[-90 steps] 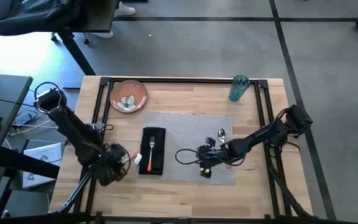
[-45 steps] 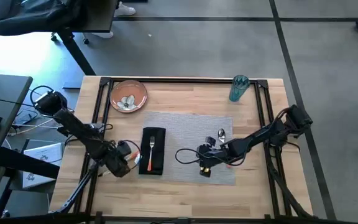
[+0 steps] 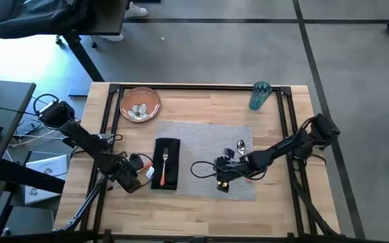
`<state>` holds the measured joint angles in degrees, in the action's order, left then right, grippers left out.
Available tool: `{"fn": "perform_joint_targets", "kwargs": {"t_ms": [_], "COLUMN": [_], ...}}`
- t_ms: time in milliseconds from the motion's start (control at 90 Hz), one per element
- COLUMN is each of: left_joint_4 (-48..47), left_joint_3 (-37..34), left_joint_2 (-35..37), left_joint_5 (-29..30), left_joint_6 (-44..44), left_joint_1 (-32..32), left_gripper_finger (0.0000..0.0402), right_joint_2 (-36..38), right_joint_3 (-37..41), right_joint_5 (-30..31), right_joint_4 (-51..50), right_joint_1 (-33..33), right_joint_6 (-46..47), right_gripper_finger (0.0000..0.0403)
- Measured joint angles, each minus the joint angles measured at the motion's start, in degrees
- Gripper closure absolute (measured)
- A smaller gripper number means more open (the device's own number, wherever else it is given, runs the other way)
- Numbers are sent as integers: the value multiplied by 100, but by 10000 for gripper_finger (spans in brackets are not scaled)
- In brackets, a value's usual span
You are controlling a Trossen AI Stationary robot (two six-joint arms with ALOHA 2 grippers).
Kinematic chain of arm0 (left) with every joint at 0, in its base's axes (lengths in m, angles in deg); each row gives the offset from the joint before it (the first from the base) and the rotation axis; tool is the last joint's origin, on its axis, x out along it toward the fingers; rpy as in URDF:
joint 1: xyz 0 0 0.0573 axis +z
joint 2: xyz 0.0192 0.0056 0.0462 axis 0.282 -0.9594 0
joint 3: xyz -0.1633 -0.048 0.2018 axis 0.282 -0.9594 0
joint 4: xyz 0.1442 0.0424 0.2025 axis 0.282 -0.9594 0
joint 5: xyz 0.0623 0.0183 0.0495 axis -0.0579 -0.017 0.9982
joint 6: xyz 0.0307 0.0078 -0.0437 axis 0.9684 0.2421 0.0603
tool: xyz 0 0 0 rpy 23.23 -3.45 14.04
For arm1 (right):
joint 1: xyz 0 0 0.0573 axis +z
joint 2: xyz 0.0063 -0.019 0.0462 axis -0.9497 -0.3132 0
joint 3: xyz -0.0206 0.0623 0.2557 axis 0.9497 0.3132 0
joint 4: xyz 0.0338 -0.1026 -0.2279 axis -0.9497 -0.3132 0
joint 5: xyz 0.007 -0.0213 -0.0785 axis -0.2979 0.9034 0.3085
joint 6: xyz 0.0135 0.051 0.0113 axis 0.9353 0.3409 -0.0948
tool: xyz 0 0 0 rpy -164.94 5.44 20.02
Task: Set table place
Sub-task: Put the orange table knife on the gray table mat beside the orange spoon
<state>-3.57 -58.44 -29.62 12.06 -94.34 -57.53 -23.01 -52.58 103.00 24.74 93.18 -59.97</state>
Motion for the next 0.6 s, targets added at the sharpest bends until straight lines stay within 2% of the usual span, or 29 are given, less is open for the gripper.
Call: {"fn": "perform_joint_targets", "kwargs": {"t_ms": [211, 600], "left_joint_4": [-17, -601], "left_joint_3": [12, 492], "left_joint_2": [15, 142], "left_joint_5": [-3, 52], "left_joint_6": [13, 147], "left_joint_1": [-2, -26], "left_gripper_finger": [400, 400], "right_joint_2": [0, 0], "right_joint_3": [0, 0], "right_joint_5": [35, 31], "right_joint_4": [2, -2], "right_joint_1": [0, 0], "right_joint_6": [-7, 2], "right_gripper_finger": [231, 231]}}
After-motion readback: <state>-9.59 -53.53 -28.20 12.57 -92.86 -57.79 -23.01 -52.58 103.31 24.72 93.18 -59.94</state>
